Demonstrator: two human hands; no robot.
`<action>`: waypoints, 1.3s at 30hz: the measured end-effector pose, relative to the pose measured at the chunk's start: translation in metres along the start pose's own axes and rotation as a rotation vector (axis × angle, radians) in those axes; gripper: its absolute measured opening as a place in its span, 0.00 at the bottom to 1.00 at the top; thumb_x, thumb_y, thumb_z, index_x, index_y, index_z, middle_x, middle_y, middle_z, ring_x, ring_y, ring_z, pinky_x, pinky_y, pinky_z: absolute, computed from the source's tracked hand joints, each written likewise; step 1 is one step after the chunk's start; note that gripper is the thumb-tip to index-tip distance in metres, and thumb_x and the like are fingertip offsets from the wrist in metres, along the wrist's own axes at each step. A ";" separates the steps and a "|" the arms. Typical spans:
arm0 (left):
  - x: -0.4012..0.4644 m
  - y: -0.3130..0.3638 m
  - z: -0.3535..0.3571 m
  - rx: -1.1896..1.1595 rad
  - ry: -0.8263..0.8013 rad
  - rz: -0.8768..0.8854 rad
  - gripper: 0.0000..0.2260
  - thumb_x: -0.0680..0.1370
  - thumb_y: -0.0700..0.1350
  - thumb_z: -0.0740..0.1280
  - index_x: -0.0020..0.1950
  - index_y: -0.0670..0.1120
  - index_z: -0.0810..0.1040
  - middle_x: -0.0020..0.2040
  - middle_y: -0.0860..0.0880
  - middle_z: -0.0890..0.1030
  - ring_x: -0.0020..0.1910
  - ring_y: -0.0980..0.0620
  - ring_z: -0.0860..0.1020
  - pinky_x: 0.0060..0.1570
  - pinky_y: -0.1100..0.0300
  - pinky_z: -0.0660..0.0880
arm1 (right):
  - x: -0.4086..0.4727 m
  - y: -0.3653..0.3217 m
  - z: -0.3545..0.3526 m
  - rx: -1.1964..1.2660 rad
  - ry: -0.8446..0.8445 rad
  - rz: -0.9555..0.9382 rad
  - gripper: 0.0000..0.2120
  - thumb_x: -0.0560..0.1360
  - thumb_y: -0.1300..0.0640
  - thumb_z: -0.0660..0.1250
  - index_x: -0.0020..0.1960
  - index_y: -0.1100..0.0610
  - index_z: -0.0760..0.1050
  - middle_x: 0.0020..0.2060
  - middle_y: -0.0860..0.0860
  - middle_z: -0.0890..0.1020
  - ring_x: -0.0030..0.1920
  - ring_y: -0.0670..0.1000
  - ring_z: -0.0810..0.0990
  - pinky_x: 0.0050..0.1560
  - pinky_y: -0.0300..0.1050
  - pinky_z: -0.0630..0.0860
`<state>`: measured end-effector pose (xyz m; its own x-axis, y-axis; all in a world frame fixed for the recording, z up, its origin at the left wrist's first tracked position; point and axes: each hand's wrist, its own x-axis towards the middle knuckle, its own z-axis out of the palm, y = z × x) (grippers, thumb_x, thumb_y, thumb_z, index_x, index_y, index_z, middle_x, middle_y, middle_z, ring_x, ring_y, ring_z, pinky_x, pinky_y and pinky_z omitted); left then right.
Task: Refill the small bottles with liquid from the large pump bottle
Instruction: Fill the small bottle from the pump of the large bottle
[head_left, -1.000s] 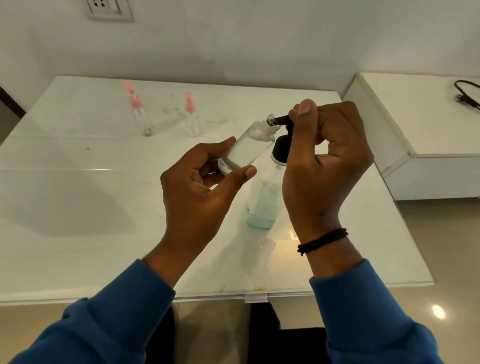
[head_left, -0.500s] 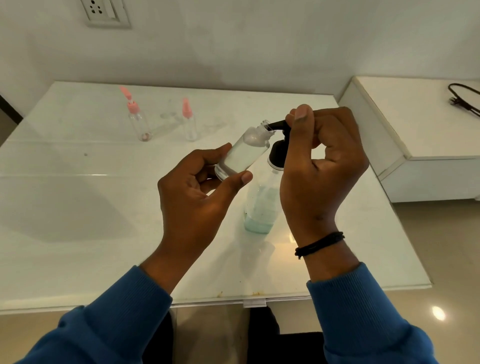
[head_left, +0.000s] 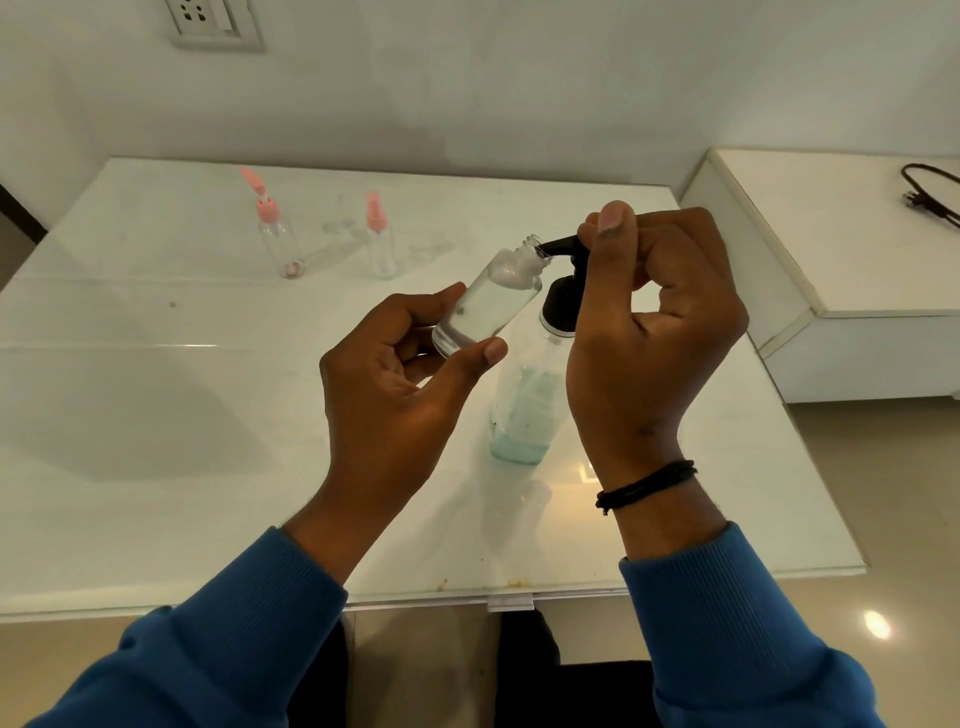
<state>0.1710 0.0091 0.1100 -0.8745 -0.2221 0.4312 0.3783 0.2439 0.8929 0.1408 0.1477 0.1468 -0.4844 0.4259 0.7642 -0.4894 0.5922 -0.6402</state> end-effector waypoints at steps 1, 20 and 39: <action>0.000 -0.001 0.000 -0.006 0.000 -0.006 0.19 0.73 0.47 0.78 0.60 0.40 0.81 0.56 0.49 0.85 0.55 0.53 0.84 0.52 0.68 0.80 | 0.000 0.000 0.000 -0.002 0.000 -0.003 0.13 0.81 0.58 0.66 0.39 0.61 0.81 0.37 0.47 0.79 0.37 0.56 0.77 0.37 0.62 0.72; -0.004 -0.002 0.001 -0.068 -0.003 -0.091 0.18 0.73 0.44 0.78 0.60 0.38 0.81 0.56 0.49 0.85 0.53 0.56 0.85 0.52 0.66 0.80 | 0.000 0.000 -0.002 -0.052 0.022 0.000 0.12 0.81 0.57 0.67 0.40 0.58 0.82 0.38 0.46 0.80 0.39 0.54 0.78 0.39 0.62 0.74; 0.005 0.005 -0.005 -0.131 0.073 -0.112 0.16 0.75 0.39 0.77 0.61 0.37 0.80 0.55 0.47 0.85 0.53 0.56 0.84 0.53 0.66 0.80 | 0.011 -0.038 0.000 -0.123 -0.070 -0.083 0.10 0.79 0.50 0.69 0.47 0.55 0.83 0.45 0.46 0.84 0.49 0.55 0.78 0.47 0.37 0.66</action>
<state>0.1702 0.0049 0.1167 -0.8908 -0.3099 0.3323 0.3205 0.0898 0.9430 0.1546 0.1294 0.1794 -0.4971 0.3260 0.8041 -0.4395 0.7044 -0.5573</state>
